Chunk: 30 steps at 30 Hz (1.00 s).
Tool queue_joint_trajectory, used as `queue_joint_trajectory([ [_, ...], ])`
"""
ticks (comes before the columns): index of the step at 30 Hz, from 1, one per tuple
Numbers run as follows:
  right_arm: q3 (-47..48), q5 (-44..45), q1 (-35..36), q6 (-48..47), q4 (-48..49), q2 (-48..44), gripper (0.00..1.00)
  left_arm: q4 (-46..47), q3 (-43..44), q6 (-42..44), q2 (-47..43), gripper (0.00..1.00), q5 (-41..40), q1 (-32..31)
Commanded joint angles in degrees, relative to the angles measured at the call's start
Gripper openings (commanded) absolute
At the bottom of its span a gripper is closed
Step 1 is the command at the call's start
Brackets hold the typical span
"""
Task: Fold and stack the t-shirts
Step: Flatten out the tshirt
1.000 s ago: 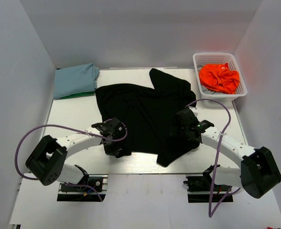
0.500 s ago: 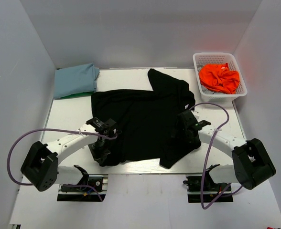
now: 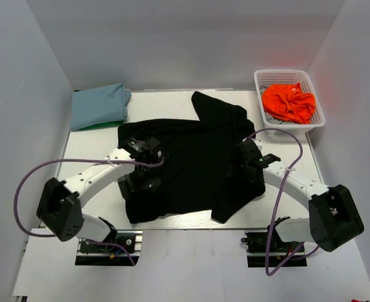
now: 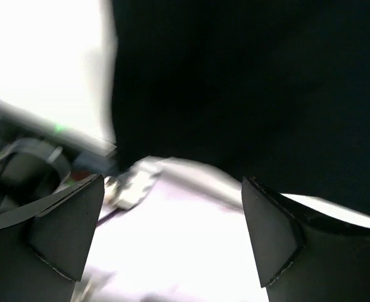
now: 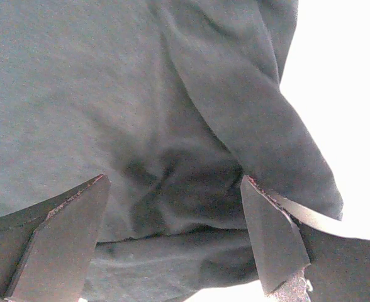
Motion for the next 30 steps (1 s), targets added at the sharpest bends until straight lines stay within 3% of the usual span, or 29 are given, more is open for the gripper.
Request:
queue_joint_trajectory([
  [1, 4.1, 1.0, -0.2, -3.6, 1.0, -0.9, 0.9, 5.7, 8.6, 2.8, -5.4, 1.0, -10.0, 0.7],
  [4, 6.4, 0.5, -0.1, -5.6, 2.5, 1.6, 0.9, 20.9, 8.6, 9.8, -6.6, 1.0, -13.8, 0.8],
  [6, 8.3, 0.3, -0.2, -6.7, 6.2, 4.8, 0.9, 27.5, 8.6, 15.5, -2.4, 1.0, -13.8, 1.5],
  [13, 16.9, 2.4, -0.8, -7.5, 8.7, 16.0, 0.9, 31.6, 17.1, 18.3, 18.0, 1.0, -13.7, 8.9],
  [14, 18.3, 2.7, -1.2, -6.9, 8.3, 17.2, 0.9, 33.3, 17.1, 18.8, 21.1, 1.0, -10.9, 10.0],
  [24, 29.0, -2.3, -7.1, -5.0, 3.8, 32.3, 0.9, 43.3, 18.9, 26.5, 33.1, 1.0, -2.2, 18.1],
  [30, 41.8, -3.2, -10.7, -7.2, 2.2, 42.1, 0.9, 49.1, 30.8, 31.2, 43.5, 1.0, 3.7, 20.2],
])
